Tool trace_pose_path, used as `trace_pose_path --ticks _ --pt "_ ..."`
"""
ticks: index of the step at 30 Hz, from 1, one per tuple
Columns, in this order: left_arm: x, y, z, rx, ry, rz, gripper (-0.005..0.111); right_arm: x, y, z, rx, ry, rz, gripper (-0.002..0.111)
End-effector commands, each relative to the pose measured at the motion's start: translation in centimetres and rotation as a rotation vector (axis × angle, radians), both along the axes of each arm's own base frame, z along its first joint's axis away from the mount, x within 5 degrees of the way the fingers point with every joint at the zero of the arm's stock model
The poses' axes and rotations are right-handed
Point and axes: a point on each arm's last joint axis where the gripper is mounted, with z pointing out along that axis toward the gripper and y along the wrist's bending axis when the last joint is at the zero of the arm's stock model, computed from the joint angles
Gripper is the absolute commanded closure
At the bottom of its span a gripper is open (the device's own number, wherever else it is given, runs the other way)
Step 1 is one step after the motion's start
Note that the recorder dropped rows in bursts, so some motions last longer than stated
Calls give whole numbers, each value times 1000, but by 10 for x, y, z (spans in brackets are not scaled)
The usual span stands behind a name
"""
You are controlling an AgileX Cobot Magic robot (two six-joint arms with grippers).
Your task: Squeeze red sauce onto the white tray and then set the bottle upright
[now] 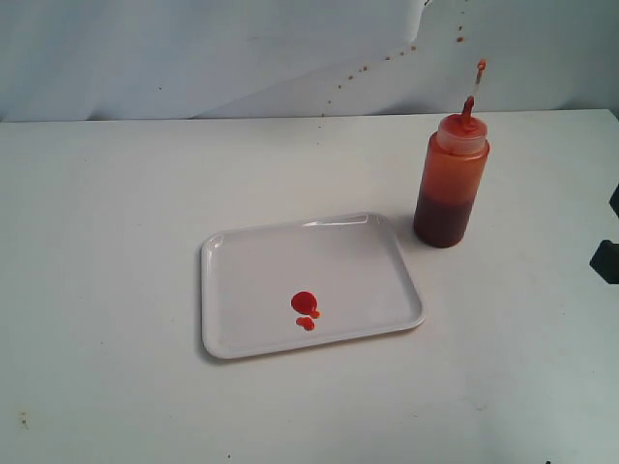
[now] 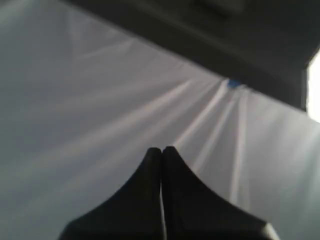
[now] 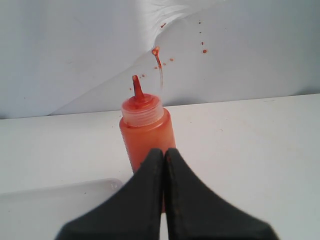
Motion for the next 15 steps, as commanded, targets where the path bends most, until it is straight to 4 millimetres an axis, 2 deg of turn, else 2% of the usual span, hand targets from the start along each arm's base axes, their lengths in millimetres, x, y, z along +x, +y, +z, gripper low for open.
trace_pose_path --ticks 1,5,9,15 --pt "23 2 -60 316 422 150 107 -1 0 -1 7 -2 -2 108" --pt "26 2 -84 512 576 173 107 -1 0 -1 7 -2 -2 108" --pt "30 2 -109 527 640 160 107 -1 0 -1 7 -2 -2 108" --pt "30 2 -116 578 693 163 107 -1 0 -1 7 -2 -2 108"
